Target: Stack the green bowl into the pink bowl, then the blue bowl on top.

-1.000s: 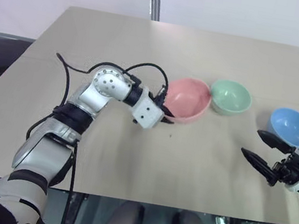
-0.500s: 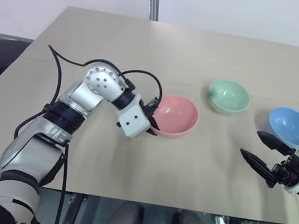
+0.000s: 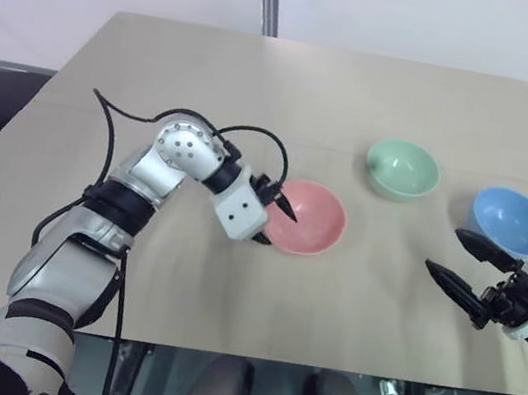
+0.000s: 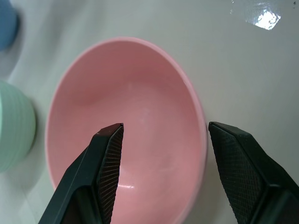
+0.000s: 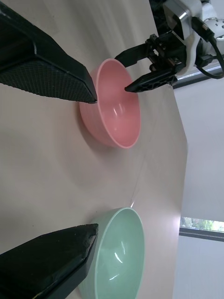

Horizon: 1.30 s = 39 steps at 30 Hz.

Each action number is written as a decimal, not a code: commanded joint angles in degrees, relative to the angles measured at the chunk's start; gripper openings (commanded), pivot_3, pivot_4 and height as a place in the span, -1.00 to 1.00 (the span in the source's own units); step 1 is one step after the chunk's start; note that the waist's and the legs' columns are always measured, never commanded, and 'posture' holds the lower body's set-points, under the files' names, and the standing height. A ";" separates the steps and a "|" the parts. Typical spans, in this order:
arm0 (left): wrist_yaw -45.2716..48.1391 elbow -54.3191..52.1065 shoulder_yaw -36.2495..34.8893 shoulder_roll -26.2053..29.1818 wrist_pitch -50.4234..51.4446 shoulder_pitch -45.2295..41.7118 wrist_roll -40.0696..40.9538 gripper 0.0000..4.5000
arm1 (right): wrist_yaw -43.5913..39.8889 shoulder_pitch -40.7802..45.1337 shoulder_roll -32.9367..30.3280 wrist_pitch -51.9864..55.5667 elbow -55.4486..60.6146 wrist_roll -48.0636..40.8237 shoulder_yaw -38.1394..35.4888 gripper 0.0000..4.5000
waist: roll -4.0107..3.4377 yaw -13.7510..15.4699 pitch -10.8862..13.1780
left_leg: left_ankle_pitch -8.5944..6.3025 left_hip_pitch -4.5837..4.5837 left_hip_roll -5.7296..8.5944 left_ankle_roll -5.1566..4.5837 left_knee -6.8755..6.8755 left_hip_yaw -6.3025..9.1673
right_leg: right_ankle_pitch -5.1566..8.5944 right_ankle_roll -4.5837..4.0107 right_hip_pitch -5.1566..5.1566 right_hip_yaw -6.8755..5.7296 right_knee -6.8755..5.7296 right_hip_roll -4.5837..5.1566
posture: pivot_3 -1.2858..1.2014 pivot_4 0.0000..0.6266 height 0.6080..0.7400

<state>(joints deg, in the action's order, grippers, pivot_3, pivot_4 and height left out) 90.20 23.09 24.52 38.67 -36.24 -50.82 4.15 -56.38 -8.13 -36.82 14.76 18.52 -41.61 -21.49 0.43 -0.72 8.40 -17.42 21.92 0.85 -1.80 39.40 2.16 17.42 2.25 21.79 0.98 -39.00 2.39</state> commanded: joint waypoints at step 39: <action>-22.97 -34.86 -55.90 14.15 61.07 50.92 36.04 0.37 | -4.87 12.74 -9.59 -1.99 -12.79 13.26 5.92 1.00 | -0.11 -0.11 0.15 | 0.00 -0.12 -0.03 0.02 -0.20 0.07 | 0.01 -0.02 -0.06 0.06 0.10 0.48 | 0.03 -0.52 1.00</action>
<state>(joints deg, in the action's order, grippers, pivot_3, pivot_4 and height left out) 66.72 -10.33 -30.80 52.76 26.31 -0.83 41.24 -60.82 3.62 -45.42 13.54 5.62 -28.61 -15.42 0.32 -0.82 8.54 -17.43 21.80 0.82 -1.77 39.19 2.21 17.43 2.23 21.73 1.08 -38.88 2.87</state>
